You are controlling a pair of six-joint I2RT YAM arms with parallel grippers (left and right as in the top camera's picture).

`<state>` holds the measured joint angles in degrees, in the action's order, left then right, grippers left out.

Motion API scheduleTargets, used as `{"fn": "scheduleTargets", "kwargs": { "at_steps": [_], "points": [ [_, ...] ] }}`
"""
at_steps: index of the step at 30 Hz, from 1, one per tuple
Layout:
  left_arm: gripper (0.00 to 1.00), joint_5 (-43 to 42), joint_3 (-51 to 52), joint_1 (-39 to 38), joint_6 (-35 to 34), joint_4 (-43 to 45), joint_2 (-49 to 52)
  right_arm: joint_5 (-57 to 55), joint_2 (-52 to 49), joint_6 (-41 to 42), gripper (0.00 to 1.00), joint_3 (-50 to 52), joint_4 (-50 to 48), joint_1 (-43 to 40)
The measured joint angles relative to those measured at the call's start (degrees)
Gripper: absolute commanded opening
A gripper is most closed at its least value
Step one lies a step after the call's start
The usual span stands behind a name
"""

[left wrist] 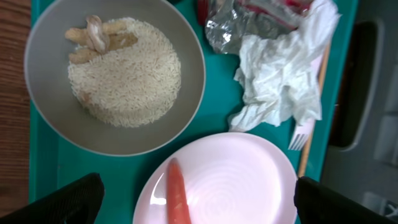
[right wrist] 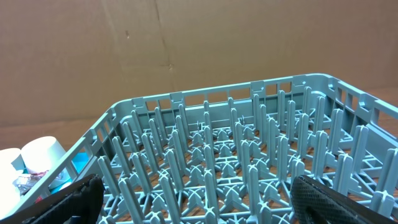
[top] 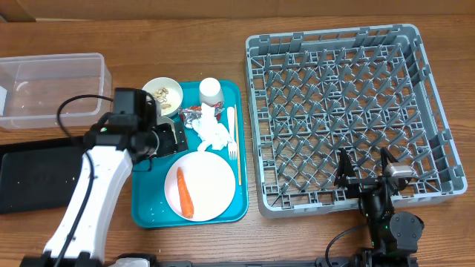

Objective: Sort waste into correct bins and load items into the dishwasher rack
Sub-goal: 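Move the left gripper to the lower white bowl of rice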

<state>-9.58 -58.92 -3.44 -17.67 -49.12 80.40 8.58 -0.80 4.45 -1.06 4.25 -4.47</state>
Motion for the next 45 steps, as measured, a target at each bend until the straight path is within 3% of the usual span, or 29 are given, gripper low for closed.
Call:
{"fn": "scheduleTargets", "kwargs": {
  "at_steps": [5, 11, 16, 25, 27, 31, 37, 45],
  "points": [
    [1.0, 4.2, 0.0, -4.5, 0.0, 4.0, 4.7, 0.0, 0.0, 0.0, 1.0, 0.0, 0.0, 0.0],
    [1.0, 15.9, -0.1, -11.1, -2.9, 5.4, 8.0, 0.0, 0.0, 0.0, 1.0, 0.0, 0.0, 0.0],
    [1.0, 21.4, -0.1, -11.0, -4.5, 5.9, 12.6, 0.0, 0.0, 0.0, 1.0, 0.0, 0.0, 0.0],
    [1.0, 23.4, -0.1, -10.9, -4.9, 10.0, 18.9, 0.0, 0.0, 0.0, 1.0, 0.0, 0.0, 0.0],
    [0.83, 23.4, -0.1, -10.8, -4.8, 11.0, 18.9, 0.0, 0.0, 0.0, 1.0, 0.0, 0.0, 0.0],
    [0.59, 23.6, -0.1, -10.7, -4.6, 11.7, 18.9, 0.0, 0.0, 0.0, 1.0, 0.0, 0.0, 0.0],
    [0.34, 23.6, -0.1, -10.7, -4.6, 11.9, 18.9, 0.0, 0.0, 0.0, 1.0, 0.0, 0.0, 0.0],
    [0.33, 21.8, -0.1, -10.7, -4.4, 13.7, 18.9, 0.0, 0.0, 0.0, 1.0, 0.0, 0.0, 0.0]
  ]
}}
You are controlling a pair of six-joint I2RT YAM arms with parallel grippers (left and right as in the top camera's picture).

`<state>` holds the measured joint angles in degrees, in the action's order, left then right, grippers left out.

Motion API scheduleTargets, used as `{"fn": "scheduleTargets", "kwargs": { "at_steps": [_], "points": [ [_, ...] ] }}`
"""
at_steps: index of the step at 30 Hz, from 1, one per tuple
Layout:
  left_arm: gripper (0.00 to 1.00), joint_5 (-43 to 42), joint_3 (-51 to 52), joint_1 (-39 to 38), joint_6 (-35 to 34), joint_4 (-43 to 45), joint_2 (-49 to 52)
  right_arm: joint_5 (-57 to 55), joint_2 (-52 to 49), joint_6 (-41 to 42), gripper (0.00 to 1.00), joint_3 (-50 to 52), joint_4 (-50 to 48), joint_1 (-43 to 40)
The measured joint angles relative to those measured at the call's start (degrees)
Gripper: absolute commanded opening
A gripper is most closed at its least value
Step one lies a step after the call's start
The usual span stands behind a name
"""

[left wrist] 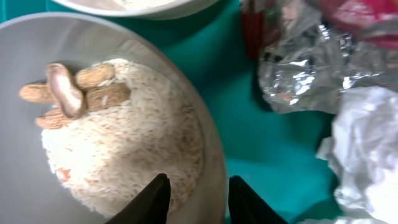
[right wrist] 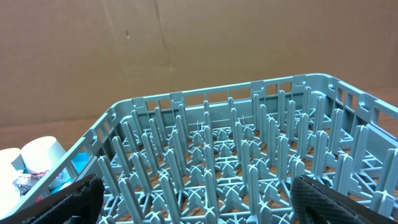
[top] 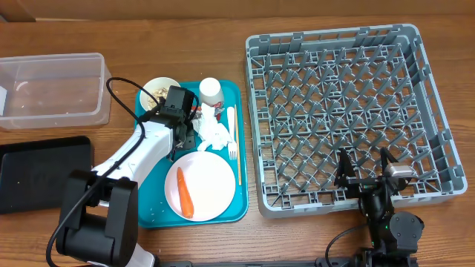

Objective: Sort waste into correct bins and load items into the dishwasher rack
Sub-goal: 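Move the left gripper to the lower white bowl of rice, then grasp the rim of the lower white bowl with the left gripper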

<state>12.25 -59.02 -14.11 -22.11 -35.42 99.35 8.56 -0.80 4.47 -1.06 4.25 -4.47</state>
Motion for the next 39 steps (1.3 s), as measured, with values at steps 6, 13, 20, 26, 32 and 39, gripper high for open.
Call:
{"fn": "scheduleTargets", "kwargs": {
  "at_steps": [6, 13, 20, 26, 32, 39],
  "points": [
    [0.25, -0.9, 0.0, 0.0, 0.0, 0.3, 0.0, 0.0, 0.0, 0.0, 1.0, 0.0, 0.0, 0.0],
    [0.09, -1.1, 0.0, 0.0, -0.1, 0.3, 0.0, 0.0, 0.0, 0.0, 1.0, 0.0, 0.0, 0.0],
    [0.04, -0.6, -0.4, 0.0, 0.2, -0.1, 0.0, 0.0, 0.0, 0.0, 1.0, 0.0, 0.0, 0.0],
    [0.04, -0.6, -1.8, 0.0, 0.2, -3.0, 0.0, 0.0, 0.0, 0.0, 1.0, 0.0, 0.0, 0.0],
    [0.04, -1.1, -9.1, 0.0, 0.0, -13.6, 0.0, 0.0, 0.0, 0.0, 1.0, 0.0, 0.0, 0.0],
    [0.04, -1.3, -19.9, 1.3, -1.7, -25.3, -0.2, 0.0, 0.0, 0.0, 1.0, 0.0, 0.0, 0.0]
  ]
}}
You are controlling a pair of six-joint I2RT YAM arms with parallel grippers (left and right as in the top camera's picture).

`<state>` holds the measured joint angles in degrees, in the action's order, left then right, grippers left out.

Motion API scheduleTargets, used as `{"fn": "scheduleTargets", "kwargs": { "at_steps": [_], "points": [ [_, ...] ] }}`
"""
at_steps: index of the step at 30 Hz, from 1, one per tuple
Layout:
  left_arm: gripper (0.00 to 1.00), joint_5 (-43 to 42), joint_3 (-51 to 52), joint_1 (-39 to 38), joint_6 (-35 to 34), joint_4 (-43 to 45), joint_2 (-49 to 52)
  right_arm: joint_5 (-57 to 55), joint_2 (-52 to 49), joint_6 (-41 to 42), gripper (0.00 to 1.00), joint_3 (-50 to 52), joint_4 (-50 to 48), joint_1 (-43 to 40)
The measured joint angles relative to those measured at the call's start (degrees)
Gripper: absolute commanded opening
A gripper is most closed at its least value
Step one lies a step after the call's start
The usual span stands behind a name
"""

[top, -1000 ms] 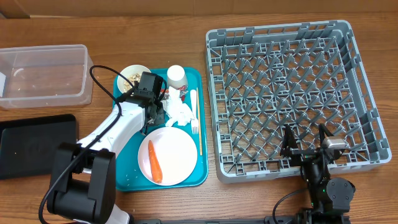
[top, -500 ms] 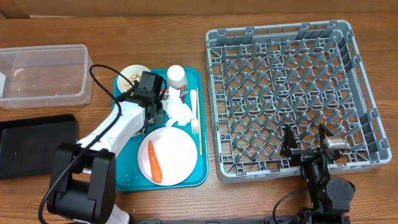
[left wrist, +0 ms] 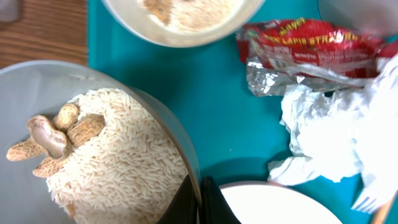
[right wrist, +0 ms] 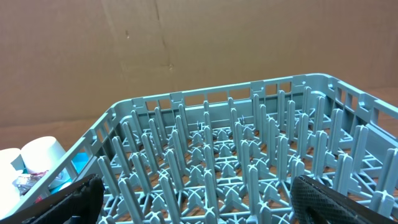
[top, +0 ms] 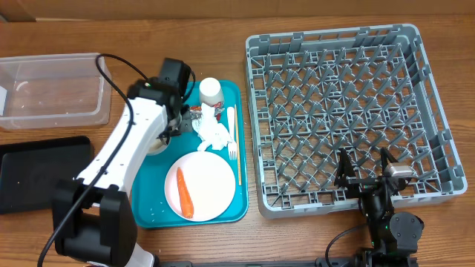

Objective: Sort waste into correct bins and load items into the dishwasher rack
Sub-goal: 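Grasp the rim of the lower white bowl with the left gripper, then carry the bowl left over the black tray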

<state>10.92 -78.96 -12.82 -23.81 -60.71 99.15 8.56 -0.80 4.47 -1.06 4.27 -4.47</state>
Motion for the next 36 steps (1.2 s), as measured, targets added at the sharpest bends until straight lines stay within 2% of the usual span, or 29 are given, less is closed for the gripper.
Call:
{"fn": "scheduleTargets", "kwargs": {
  "at_steps": [6, 13, 22, 36],
  "points": [
    [0.04, -0.9, -1.4, 5.3, -0.5, -3.8, -3.8, 0.0, 0.0, 0.0, 1.0, 0.0, 0.0, 0.0],
    [0.04, -10.0, -1.9, 19.9, 0.2, -3.1, -10.3, 0.0, 0.0, 0.0, 1.0, 0.0, 0.0, 0.0],
    [0.04, -20.2, -2.0, 36.3, 0.2, -4.5, -10.5, 0.0, 0.0, 0.0, 1.0, 0.0, 0.0, 0.0],
    [0.04, -31.3, -2.0, 45.6, 1.7, 1.1, -9.8, 0.0, 0.0, 0.0, 1.0, 0.0, 0.0, 0.0]
  ]
}}
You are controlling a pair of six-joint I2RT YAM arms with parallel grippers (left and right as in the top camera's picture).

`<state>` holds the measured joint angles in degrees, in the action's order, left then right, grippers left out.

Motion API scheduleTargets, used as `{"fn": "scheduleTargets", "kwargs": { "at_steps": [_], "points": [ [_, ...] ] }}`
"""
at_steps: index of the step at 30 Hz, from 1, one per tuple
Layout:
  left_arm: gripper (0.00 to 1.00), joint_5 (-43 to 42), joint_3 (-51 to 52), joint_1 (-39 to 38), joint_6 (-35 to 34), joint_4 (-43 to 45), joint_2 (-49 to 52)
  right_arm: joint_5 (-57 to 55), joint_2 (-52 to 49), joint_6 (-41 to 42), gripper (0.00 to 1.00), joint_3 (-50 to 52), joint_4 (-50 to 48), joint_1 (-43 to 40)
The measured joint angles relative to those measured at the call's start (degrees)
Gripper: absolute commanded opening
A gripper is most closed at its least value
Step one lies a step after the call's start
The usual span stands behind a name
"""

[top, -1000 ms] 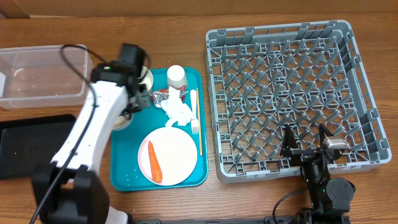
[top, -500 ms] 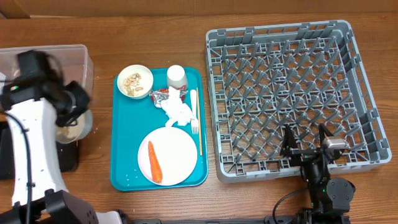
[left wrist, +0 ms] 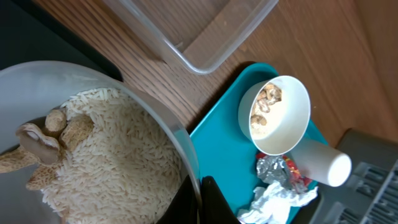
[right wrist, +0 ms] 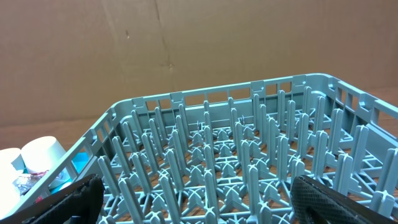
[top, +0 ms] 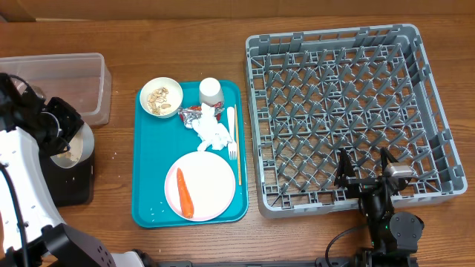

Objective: Sort waste into correct bins and load items into the dishwasher rack
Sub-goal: 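Carry the bowl left over the black tray, then tilt the bowl with the left gripper to dump rice onto the black tray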

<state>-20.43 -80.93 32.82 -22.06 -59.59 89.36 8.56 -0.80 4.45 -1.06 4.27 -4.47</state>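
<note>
A grey bowl of rice and peanuts [top: 76,146] [left wrist: 93,162] hangs over the back right corner of the black bin [top: 70,182]. My left gripper [top: 61,127] [left wrist: 199,188] is shut on its rim. The teal tray [top: 148,194] carries a small white bowl of peanuts [top: 161,97], a white cup [top: 210,90], a red and silver wrapper [top: 196,113], a crumpled napkin [top: 213,133], a wooden fork [top: 231,133] and a pink plate [top: 208,185] with a carrot [top: 184,192]. My right gripper [top: 367,172] [right wrist: 202,199] is open at the near edge of the grey dishwasher rack [top: 349,111] [right wrist: 236,155], holding nothing.
A clear plastic bin [top: 70,80] [left wrist: 199,31] stands at the back left, just behind the black bin. The left arm's cable and body cover the table's left edge. Brown cardboard rises behind the rack in the right wrist view.
My left gripper, still shut on the rice bowl's rim, has moved from the tray's left side to the far left, over the black bin. The small peanut bowl is uncovered.
At first my left gripper was open above the rice bowl on the tray. Then its fingers stood astride the bowl's rim. Then they were shut on the rim at the tray's left side, and now the bowl hangs over the black bin. The right arm stayed still.
</note>
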Motion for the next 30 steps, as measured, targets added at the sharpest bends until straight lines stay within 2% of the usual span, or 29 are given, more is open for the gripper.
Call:
{"fn": "scheduleTargets", "kwargs": {
  "at_steps": [17, 30],
  "points": [
    [0.04, -13.6, 0.0, 13.7, 6.3, 2.3, 11.3, 0.0, 0.0, 0.0, 1.0, 0.0, 0.0, 0.0],
    [0.04, -25.3, 0.1, 18.1, 12.0, 3.9, 17.6, 0.0, 0.0, 0.0, 1.0, 0.0, 0.0, 0.0]
  ]
}}
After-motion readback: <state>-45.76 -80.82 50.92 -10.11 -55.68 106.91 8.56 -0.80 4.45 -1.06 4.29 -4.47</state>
